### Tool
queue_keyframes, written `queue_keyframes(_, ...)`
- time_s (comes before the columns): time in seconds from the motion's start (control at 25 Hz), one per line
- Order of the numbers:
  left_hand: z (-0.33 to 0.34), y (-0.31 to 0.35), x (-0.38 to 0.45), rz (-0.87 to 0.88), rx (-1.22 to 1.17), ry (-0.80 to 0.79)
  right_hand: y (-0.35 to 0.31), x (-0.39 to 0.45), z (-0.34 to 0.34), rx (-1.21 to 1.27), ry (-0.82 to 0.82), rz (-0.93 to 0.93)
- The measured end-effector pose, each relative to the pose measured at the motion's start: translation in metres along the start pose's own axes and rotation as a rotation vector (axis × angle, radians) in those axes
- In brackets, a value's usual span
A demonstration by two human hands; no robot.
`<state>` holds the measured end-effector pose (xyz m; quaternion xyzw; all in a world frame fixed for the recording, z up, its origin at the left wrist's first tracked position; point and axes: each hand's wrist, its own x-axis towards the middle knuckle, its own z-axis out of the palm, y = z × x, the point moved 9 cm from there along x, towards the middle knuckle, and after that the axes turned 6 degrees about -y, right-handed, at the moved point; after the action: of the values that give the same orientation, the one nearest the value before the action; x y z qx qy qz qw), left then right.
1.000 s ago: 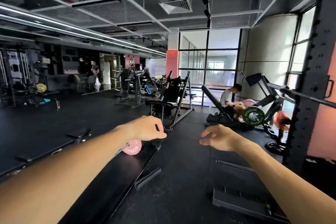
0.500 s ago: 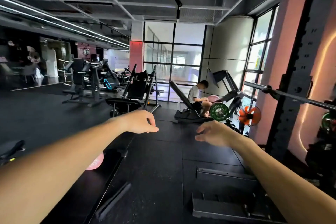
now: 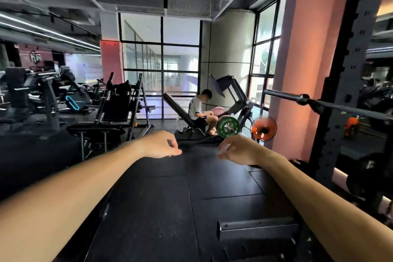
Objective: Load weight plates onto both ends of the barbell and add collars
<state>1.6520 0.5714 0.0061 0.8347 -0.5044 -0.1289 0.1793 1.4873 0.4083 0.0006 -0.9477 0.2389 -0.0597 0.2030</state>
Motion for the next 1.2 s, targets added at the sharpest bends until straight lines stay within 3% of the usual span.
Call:
queue_keyframes(0.24,-0.057,-0.032,0.177,0.001,0.01,0.016,0.038,0.189,-0.055,-0.041,0.033,-0.01)
queue_keyframes(0.44,-0.089,-0.074,0.316,0.002,0.022,0.019,0.08,0.334,-0.059,-0.001,0.015,0.029)
queue_keyframes(0.64,-0.101,-0.12,0.464,0.075,0.023,-0.007,0.126,0.468,-0.063,-0.071,0.015,0.087)
queue_keyframes(0.88,-0.154,-0.133,0.67,0.205,0.018,0.008,0.19,0.616,-0.126,-0.046,0.102,0.185)
queue_keyframes(1.2,-0.103,-0.136,0.929,0.353,0.06,-0.153,0.339,0.784,-0.143,-0.004,0.101,0.347)
